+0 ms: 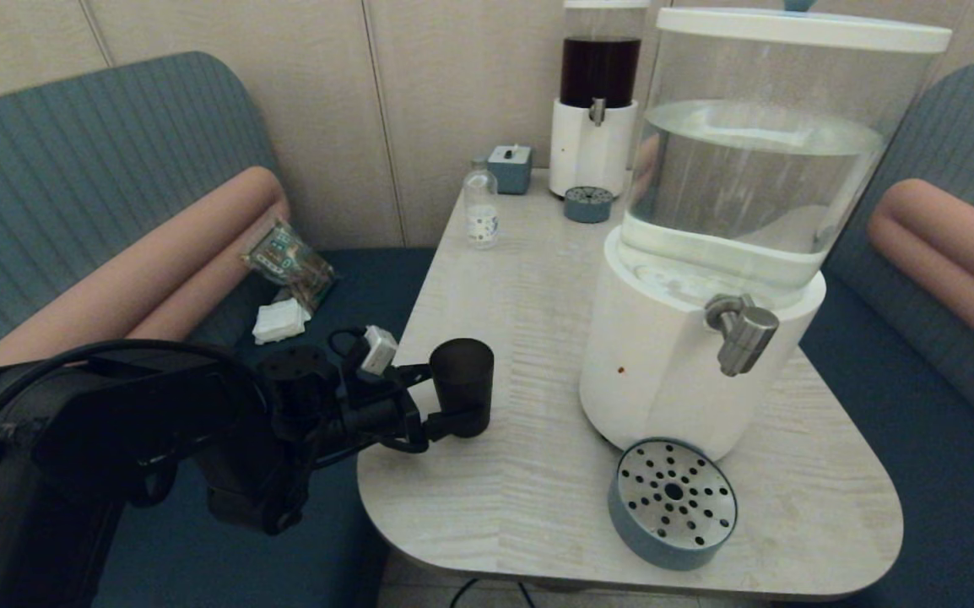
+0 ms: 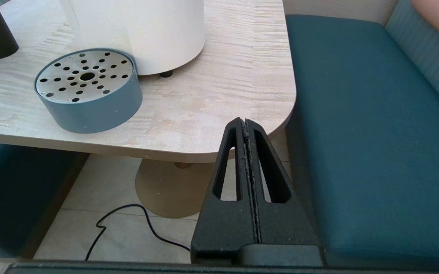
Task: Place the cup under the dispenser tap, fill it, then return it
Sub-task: Pick up the cup
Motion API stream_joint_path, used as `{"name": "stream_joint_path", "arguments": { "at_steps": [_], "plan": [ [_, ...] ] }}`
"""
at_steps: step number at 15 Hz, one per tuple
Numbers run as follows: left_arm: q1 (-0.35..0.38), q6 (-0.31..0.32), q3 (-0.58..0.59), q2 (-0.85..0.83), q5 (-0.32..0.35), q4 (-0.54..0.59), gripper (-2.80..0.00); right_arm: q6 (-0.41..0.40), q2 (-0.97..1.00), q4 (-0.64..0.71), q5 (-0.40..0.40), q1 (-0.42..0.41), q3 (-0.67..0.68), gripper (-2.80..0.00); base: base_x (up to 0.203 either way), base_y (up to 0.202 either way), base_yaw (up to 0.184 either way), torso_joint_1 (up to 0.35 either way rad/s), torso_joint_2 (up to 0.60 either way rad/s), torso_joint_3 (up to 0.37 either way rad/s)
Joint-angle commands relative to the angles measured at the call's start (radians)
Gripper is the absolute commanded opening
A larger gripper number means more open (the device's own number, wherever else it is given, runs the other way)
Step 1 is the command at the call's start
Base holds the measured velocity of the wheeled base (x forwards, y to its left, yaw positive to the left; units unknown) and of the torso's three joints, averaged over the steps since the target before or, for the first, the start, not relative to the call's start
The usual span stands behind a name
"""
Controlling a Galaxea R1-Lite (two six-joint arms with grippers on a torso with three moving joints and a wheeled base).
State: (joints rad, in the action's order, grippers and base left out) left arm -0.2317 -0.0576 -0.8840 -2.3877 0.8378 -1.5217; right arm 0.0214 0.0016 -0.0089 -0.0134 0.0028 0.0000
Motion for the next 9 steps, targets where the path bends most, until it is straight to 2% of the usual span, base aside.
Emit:
{"name": "stream_joint_path", "arguments": {
  "at_steps": [1,9],
  "plan": [
    [0.000,-0.001,-0.001,-0.001,0.003,-0.008,0.00,0.000,0.000,0.000,0.000,0.000,0.002,-2.80,0.000,0.000,0.000,0.000,0.00,0.000],
    [0.000,-0.001,0.000,-0.004,0.003,-0.008,0.00,0.000,0.000,0.000,0.000,0.000,0.001,-2.80,0.000,0.000,0.000,0.000,0.00,0.000]
  ]
}}
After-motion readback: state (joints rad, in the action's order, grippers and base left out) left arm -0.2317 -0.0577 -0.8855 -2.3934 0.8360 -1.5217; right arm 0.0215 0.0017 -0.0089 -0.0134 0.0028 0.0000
